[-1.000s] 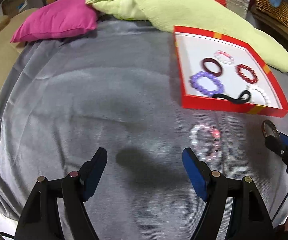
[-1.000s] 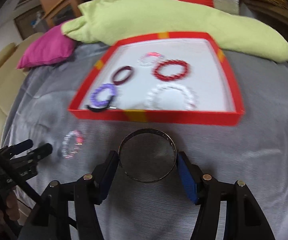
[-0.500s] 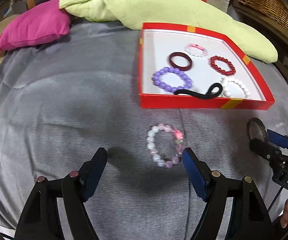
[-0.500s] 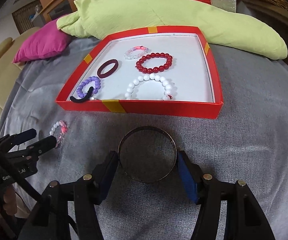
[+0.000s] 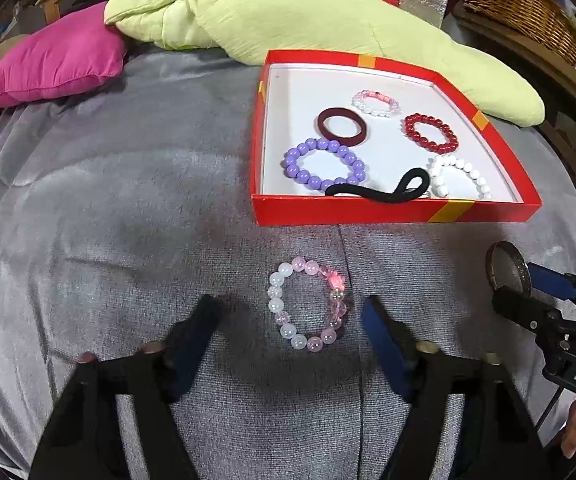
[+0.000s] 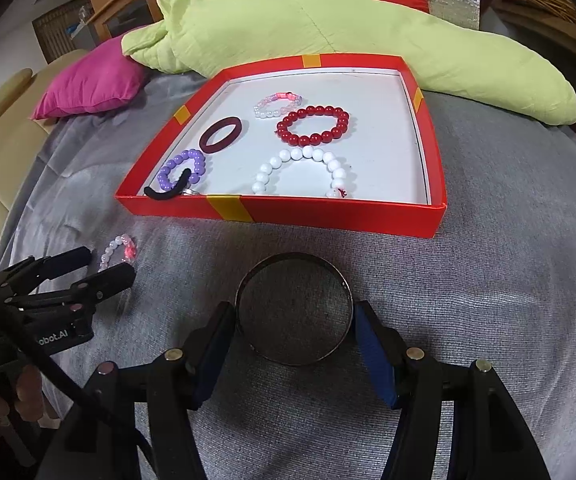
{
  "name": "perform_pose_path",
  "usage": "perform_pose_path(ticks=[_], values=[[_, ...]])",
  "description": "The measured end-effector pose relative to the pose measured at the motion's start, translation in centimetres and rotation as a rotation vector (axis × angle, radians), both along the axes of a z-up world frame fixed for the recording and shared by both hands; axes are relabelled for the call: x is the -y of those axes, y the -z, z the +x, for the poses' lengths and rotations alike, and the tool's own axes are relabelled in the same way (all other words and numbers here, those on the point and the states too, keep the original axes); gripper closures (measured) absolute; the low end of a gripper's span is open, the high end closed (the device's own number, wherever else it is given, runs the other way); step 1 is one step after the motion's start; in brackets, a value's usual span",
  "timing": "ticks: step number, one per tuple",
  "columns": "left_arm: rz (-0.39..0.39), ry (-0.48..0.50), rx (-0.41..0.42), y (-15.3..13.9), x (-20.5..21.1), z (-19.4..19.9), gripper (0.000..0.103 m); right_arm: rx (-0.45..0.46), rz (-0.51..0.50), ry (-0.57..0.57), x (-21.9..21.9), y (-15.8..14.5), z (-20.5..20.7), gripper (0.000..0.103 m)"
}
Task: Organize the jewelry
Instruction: 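Grasp the pale pink bead bracelet with the left tool while the right tool lifts the silver bangle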
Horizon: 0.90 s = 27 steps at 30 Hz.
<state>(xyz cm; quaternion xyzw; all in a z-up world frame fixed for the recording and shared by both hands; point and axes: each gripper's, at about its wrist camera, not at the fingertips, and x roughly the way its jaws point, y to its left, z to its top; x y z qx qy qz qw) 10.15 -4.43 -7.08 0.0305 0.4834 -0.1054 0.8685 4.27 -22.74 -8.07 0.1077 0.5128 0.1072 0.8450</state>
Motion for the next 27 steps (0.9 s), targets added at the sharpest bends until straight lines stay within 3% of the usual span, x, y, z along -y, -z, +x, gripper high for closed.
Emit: perform_pose_path(ticks=[1, 3, 8, 12, 27], values=[[0.003, 0.004, 0.006, -0.1, 0.0, -0.1, 0.056, 0.000, 0.000, 0.000, 0.0, 0.0, 0.0, 0.038], [0.018, 0.007, 0.015, -0.1, 0.0, -0.1, 0.069, 0.000, -0.001, 0.000, 0.0, 0.0, 0.0, 0.038], [0.012, -0.003, 0.023, -0.2, -0.6, 0.1, 0.091, 0.000, -0.009, 0.001, -0.1, -0.1, 0.0, 0.039], [0.002, -0.010, 0.029, -0.4, -1.0, 0.1, 0.095, 0.003, -0.005, 0.003, -0.1, -0.1, 0.0, 0.039], [-0.021, -0.030, 0.066, -1.8, -2.2, -0.7, 0.095, 0.012, -0.021, 0.051, 1.1, -0.1, 0.0, 0.040]])
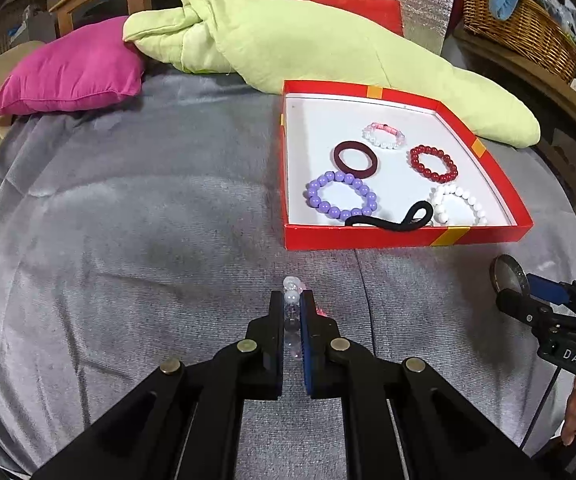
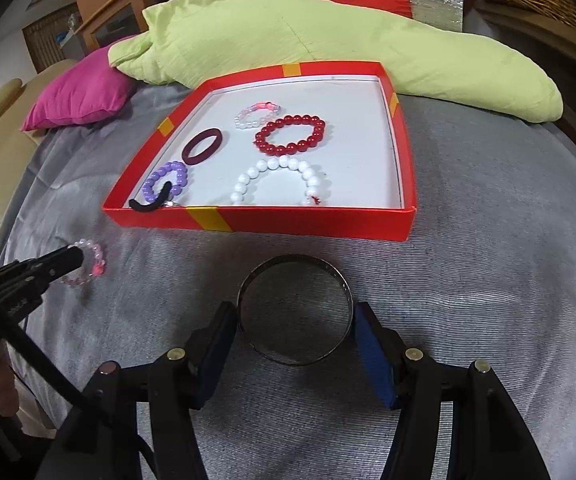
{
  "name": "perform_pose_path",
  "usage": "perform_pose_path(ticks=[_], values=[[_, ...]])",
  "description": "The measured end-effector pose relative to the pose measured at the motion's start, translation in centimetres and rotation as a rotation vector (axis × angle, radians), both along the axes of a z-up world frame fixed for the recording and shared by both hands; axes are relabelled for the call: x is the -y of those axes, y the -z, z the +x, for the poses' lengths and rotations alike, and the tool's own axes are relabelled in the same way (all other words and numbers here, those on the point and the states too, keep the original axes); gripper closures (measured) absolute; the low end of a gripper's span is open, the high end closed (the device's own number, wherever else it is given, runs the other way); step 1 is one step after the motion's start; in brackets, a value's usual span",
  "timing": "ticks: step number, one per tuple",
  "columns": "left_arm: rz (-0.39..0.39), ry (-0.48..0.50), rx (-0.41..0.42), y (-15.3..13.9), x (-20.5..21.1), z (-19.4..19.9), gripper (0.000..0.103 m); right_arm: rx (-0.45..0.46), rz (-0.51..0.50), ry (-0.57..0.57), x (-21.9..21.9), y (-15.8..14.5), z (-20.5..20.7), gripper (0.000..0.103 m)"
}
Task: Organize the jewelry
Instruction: 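Grasp the pale pink bead bracelet with the left tool while the right tool lifts the silver bangle, then hold the pale bead bracelet up with the left tool while the right tool holds the silver bangle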
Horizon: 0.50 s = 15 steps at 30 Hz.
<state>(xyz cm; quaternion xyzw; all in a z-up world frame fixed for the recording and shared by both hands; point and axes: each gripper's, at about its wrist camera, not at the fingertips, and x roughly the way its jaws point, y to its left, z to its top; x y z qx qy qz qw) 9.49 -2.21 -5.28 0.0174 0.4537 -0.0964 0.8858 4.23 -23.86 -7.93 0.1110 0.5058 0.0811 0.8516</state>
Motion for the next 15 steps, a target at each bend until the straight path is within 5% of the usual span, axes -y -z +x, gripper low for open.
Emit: perform_pose_path(ticks=[15], values=[[0.017, 0.043, 0.014, 0.1, -1.5, -1.0, 0.095, -0.002, -0.057, -0.012, -0.8, 0.1, 0.1, 0.040]])
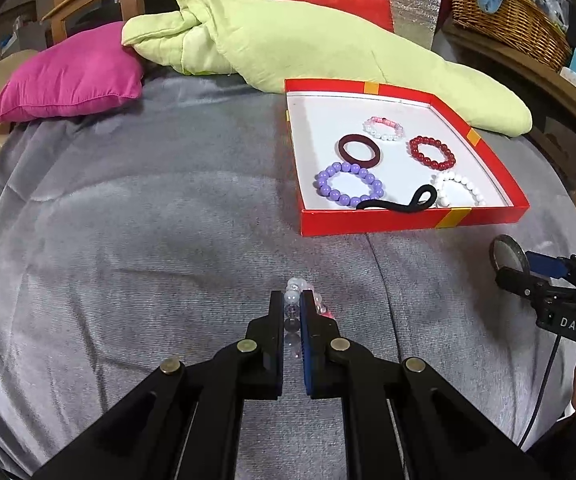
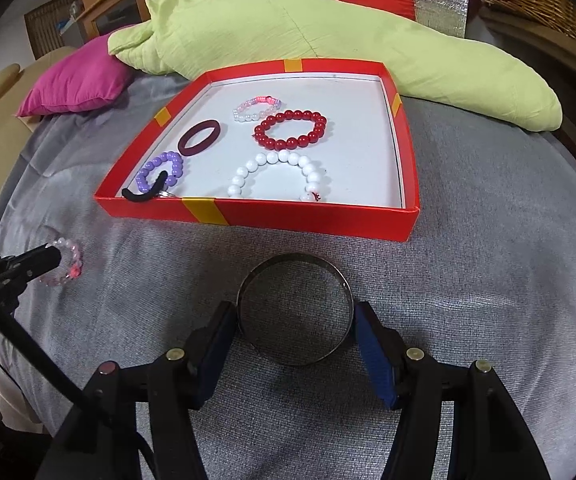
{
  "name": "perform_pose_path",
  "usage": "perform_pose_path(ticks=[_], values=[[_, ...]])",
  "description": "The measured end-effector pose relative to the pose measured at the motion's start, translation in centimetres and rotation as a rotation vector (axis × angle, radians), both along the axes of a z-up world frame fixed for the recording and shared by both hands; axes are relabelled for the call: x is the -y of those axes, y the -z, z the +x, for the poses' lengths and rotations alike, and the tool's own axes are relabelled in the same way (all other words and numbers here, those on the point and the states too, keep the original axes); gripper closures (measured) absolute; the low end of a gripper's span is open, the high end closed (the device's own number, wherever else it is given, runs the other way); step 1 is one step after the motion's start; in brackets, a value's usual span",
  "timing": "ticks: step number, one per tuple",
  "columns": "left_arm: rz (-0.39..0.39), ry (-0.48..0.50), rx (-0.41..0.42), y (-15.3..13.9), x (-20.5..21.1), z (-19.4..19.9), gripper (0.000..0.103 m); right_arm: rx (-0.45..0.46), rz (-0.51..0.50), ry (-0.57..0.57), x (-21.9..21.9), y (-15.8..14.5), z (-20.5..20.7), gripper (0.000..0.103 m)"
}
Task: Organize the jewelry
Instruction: 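Hold the pale bead bracelet up with the left tool while the right tool holds the silver bangle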
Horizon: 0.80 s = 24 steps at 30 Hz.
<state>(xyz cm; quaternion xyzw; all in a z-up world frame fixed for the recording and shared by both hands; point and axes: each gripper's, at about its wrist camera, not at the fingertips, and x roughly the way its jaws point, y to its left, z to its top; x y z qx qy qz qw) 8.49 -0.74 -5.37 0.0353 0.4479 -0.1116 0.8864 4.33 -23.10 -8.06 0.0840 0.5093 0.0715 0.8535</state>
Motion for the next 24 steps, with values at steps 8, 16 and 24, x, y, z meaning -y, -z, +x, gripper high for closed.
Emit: perform_pose_path(ticks=[8, 16, 24], values=[[-0.019, 0.000, 0.035, -1.1, -0.2, -0.3, 0.095, 0.015, 0.000, 0.008, -0.1, -0.2, 0.0, 0.040], [0.006, -0.025, 0.073, -1.9, 0.1, -0.1, 0.095, 0.028, 0.034, 0.014, 0.2, -0.6, -0.1, 0.040], [0.052, -0.043, 0.107, -2.3, 0.6, -0.1, 0.095, 0.038, 0.049, 0.023, 0.5, -1.0, -0.2, 0.040]])
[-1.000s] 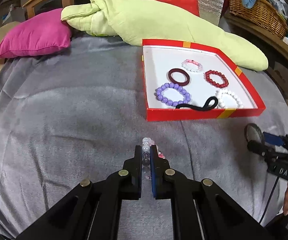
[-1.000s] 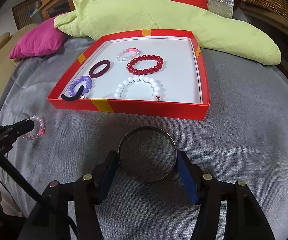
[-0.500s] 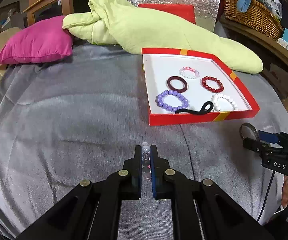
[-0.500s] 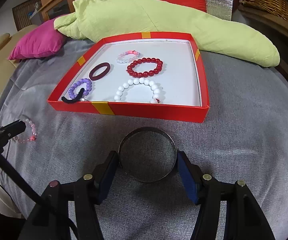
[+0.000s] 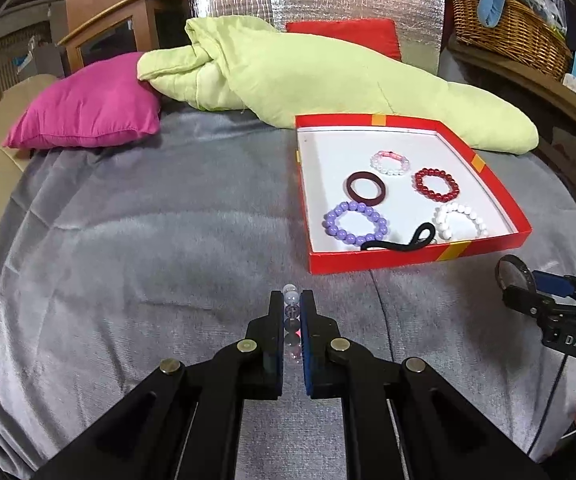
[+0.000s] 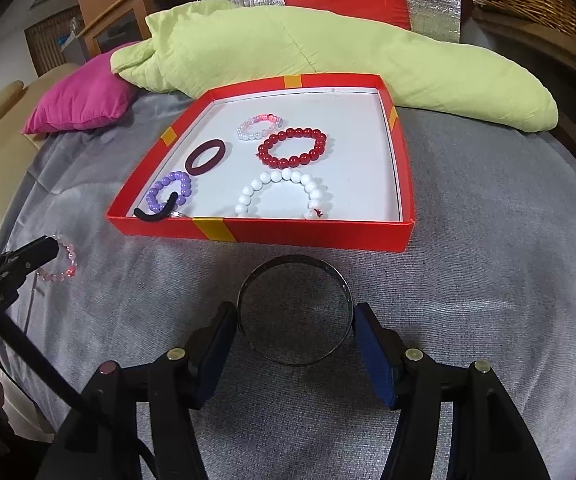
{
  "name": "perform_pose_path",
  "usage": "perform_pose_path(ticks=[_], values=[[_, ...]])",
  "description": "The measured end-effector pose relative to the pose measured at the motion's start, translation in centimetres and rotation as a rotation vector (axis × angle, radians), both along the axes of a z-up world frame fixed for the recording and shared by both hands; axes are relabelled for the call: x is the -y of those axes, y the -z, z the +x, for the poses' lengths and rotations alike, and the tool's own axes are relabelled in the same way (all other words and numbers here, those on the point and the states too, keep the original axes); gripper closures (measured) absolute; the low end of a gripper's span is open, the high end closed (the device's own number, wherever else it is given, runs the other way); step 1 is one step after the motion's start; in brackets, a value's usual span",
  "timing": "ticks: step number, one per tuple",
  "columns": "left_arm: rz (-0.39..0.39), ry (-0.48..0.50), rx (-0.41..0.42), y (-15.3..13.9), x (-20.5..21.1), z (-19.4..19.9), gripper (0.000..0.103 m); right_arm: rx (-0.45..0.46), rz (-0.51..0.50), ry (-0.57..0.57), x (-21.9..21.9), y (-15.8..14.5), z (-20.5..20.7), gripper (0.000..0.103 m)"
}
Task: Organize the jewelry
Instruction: 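Hold the pale bead bracelet up with the left tool while the right tool holds the silver bangle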
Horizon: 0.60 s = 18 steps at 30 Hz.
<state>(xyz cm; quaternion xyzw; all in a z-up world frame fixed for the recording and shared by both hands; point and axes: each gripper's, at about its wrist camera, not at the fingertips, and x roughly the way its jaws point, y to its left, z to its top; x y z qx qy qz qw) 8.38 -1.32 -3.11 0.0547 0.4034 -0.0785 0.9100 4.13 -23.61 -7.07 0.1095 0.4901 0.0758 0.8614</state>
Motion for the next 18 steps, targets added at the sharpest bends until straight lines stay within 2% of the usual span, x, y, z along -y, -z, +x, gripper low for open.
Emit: perform_pose_path(ticks=[18], values=[[0.029, -0.070, 0.018, -0.3, 0.1, 0.6, 0.095, 0.039, 0.033, -0.039, -1.1, -1.2, -0.6, 0.040]])
